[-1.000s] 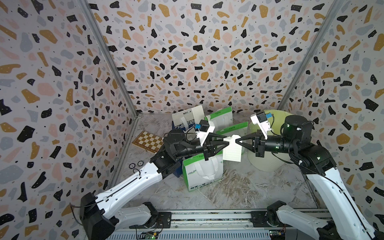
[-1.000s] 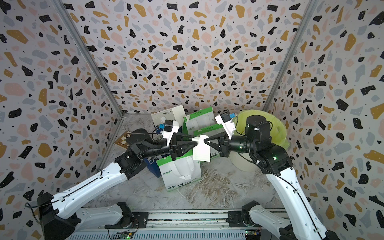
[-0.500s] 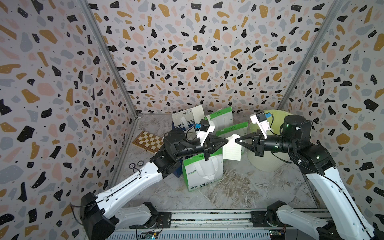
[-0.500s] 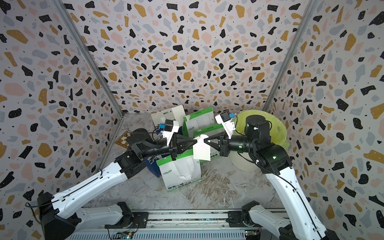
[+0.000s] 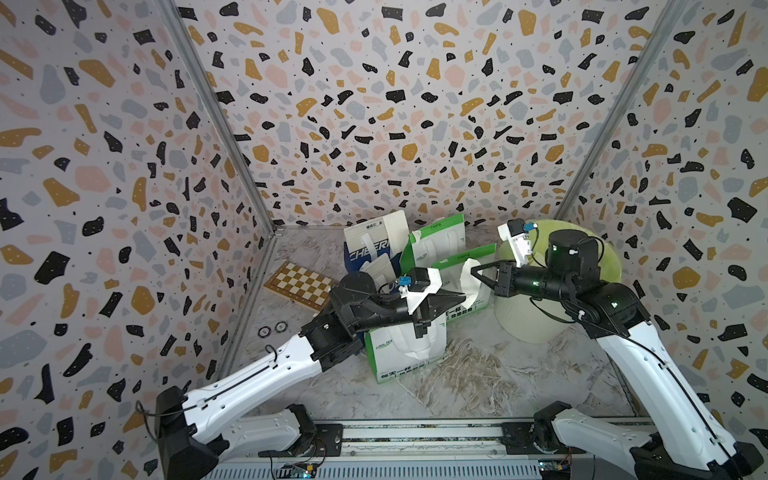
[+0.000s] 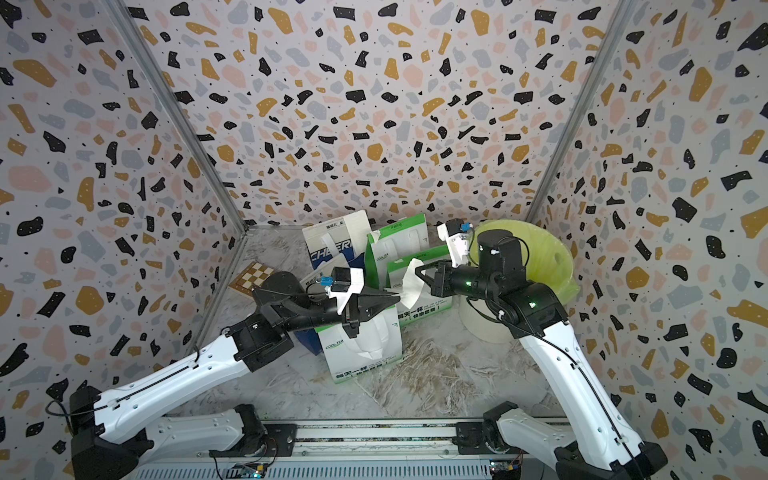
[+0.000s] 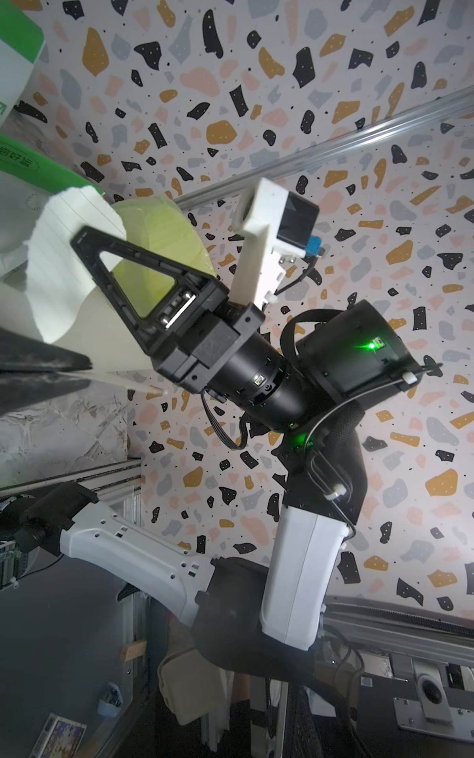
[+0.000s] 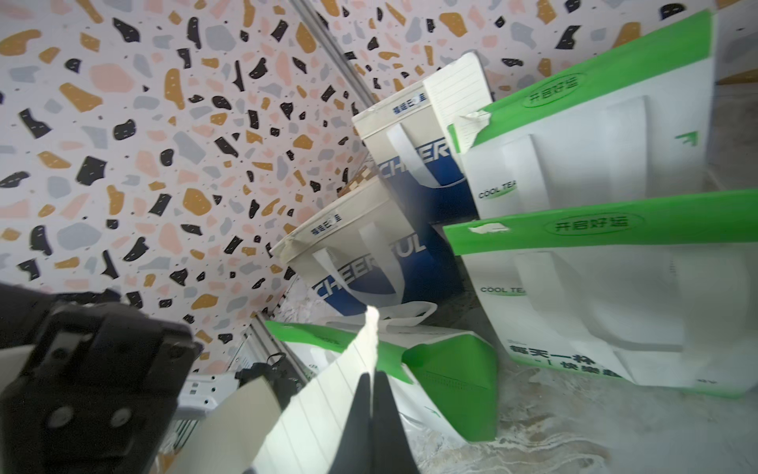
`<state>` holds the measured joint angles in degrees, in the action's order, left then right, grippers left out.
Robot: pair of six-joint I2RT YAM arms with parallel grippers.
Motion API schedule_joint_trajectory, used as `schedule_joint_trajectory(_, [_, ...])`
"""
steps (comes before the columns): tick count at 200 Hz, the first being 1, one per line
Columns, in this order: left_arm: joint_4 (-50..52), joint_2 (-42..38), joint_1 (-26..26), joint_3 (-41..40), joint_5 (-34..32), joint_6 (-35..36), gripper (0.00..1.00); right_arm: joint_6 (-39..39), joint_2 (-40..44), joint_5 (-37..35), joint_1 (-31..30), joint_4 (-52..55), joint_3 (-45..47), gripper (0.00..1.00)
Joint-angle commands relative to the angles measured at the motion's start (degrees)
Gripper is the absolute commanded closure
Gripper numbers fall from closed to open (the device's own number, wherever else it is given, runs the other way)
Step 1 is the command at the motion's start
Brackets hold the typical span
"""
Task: Shred takeout receipts and throw away
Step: Shred the takeout receipt.
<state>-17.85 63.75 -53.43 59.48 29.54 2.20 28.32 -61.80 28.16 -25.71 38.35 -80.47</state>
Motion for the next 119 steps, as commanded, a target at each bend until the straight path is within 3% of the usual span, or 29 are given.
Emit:
schedule_joint_trajectory(1, [-4.5,-2.9,-0.1,-1.8,-1.9,3.2,1.0,0.4,-0.8,-8.1,1.5,3.0,-3.0,1.0])
schedule_joint_trajectory(21, [-4.4,-5.0,-0.1,-2.5,-2.8,2.5,1.0,-1.7,-2.0,-8.1,8.0,4.0,-5.3,1.0])
schedule_joint_trajectory(48, [-3.6,-7.1,-0.1,-3.5,-4.6,0.8,1.0,-5.6,-3.8,-3.9,22.0,6.4,-10.3,1.0])
schedule_joint_trajectory(75, [-2.3,-6.1,0.0,-2.3,-7.2,-0.3,1.0,-8.0,-4.3,-6.6,34.0,8.3,-14.5,1.0])
schedule_joint_trajectory(99, [-0.6,-1.8,0.0,2.3,-7.9,-1.5,1.0,-8.9,-4.0,-15.1,36.6,9.0,-13.2,1.0])
schedule_joint_trajectory(116, [-0.4,2.4,-0.1,6.5,-6.7,-2.9,1.0,-8.8,-3.3,-14.8,38.7,7.5,-8.9,1.0])
schedule_joint_trajectory(119, [-0.5,3.0,0.0,7.1,-6.6,-3.2,1.0,-8.8,-3.1,-14.3,39.2,7.3,-8.0,0.95])
